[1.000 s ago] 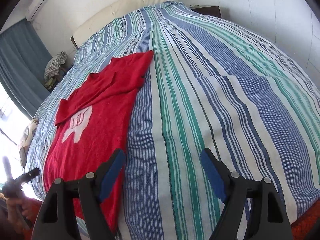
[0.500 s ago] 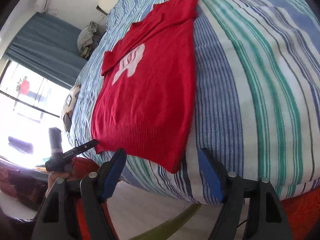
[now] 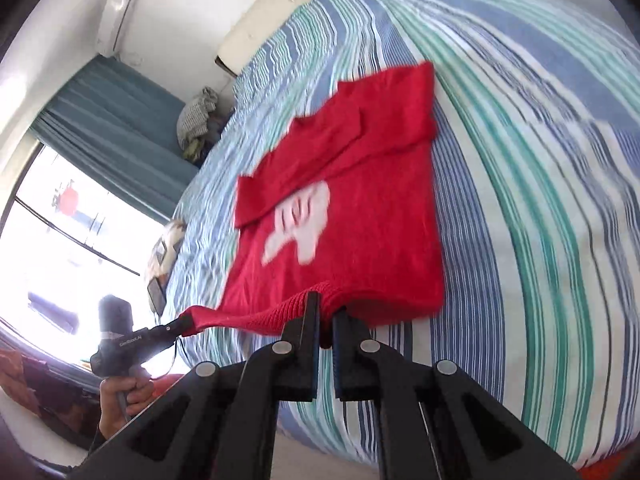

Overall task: Fold small clothes
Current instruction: 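Grasp the hem with the left tool while the right tool grasps it, fold toward collar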

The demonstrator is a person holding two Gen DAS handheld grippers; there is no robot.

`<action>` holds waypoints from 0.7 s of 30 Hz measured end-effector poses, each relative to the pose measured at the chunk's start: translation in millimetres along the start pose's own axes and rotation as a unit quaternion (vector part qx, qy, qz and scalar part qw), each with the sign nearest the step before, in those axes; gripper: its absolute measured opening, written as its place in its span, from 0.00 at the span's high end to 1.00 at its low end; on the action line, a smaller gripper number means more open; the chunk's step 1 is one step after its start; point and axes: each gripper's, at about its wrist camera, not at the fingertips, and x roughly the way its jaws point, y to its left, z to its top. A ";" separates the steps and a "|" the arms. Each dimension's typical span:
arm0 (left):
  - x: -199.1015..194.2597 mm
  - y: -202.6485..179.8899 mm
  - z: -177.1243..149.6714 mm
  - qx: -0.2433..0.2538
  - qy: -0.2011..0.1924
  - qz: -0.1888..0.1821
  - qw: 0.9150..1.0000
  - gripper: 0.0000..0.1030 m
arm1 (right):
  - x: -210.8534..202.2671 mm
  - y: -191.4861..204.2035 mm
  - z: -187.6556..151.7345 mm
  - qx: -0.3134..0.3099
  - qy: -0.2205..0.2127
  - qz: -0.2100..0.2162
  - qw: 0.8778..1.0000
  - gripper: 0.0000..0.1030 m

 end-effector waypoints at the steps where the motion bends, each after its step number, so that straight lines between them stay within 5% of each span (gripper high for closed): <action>1: 4.2 -4.6 21.4 0.003 -0.014 -0.003 1.000 0.97 | 5.1 1.2 19.5 -0.004 -0.012 -0.002 1.000 0.95; 8: 85.2 -16.1 164.9 0.016 -0.054 0.035 0.998 0.97 | 79.7 -5.2 159.2 -0.008 -0.061 -0.035 0.997 0.95; 13: 148.4 1.6 220.7 0.014 -0.056 0.095 0.994 0.95 | 147.2 -29.3 225.9 -0.003 -0.055 -0.075 0.996 0.95; 16: 174.3 22.5 242.9 -0.020 -0.050 0.146 0.988 0.72 | 178.6 -57.1 244.8 0.038 -0.054 -0.064 0.996 0.89; 17: 173.5 32.7 247.6 -0.039 -0.050 0.159 0.985 0.44 | 184.8 -63.2 247.1 0.047 -0.056 -0.078 0.994 0.76; 18: 168.6 40.9 250.5 -0.058 -0.056 0.165 0.983 0.30 | 184.2 -66.9 248.1 0.051 -0.065 -0.093 0.992 0.63; 21: 141.0 54.5 248.2 -0.075 -0.087 0.153 0.982 0.29 | 165.2 -62.6 243.5 0.024 -0.093 -0.109 0.989 0.61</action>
